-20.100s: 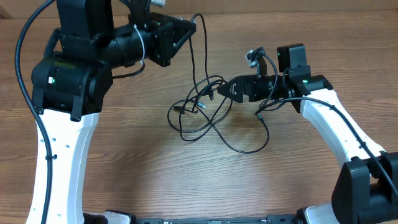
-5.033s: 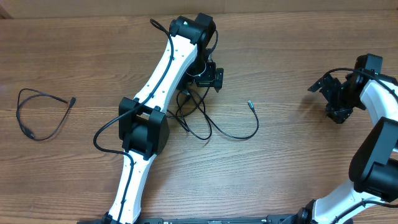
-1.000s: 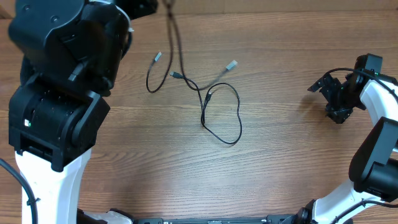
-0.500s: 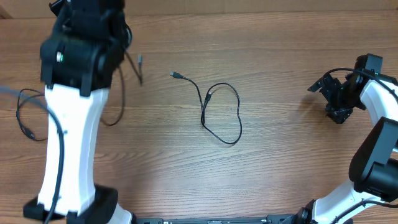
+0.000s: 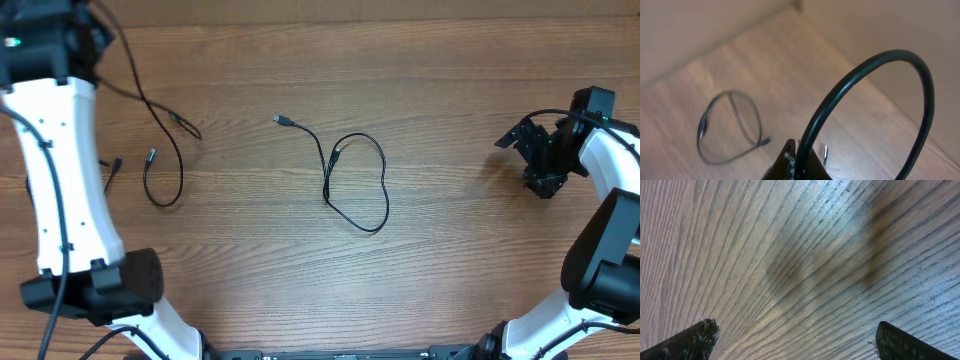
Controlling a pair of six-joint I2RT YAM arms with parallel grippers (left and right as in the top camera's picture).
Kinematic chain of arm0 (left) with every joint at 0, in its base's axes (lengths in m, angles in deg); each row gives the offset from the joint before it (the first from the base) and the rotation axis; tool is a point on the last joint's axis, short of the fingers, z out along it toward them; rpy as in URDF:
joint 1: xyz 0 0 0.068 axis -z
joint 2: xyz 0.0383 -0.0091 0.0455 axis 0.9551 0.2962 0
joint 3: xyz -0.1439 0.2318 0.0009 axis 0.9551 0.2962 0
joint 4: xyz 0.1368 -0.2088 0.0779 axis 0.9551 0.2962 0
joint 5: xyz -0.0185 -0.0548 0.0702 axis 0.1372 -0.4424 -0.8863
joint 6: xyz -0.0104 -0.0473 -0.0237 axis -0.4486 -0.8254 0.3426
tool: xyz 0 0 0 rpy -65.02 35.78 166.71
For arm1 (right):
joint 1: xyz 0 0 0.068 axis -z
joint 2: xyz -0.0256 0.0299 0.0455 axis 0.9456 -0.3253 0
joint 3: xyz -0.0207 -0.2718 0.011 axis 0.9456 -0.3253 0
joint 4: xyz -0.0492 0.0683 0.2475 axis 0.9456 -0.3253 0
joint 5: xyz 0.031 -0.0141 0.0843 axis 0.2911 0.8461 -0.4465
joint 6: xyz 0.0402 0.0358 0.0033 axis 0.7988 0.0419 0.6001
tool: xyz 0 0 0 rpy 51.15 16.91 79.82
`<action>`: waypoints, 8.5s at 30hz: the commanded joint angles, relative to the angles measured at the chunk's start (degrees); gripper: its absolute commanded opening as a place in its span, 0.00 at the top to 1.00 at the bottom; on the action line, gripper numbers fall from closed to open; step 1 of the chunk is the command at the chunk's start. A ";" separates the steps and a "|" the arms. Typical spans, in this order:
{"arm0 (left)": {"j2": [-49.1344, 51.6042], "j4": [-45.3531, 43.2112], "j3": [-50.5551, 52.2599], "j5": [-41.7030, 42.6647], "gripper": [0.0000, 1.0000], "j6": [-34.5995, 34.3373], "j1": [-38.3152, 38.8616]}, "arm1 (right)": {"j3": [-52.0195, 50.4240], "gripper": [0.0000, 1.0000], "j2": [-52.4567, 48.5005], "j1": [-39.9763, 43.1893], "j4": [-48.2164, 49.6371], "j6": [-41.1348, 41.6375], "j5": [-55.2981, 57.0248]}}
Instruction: Untangle cables
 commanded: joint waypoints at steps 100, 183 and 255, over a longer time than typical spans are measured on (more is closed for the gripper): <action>24.09 -12.33 -6.25 105.42 0.96 11.61 -27.52 | 0.87 0.00 1.07 0.11 0.17 -0.37 -0.02; 20.20 -10.08 14.12 28.30 0.96 20.44 -16.63 | 0.87 0.00 1.07 0.11 0.15 -0.37 -0.02; 19.52 -1.42 18.64 59.14 0.96 32.83 1.11 | 0.87 0.00 1.07 0.11 0.15 -0.37 -0.02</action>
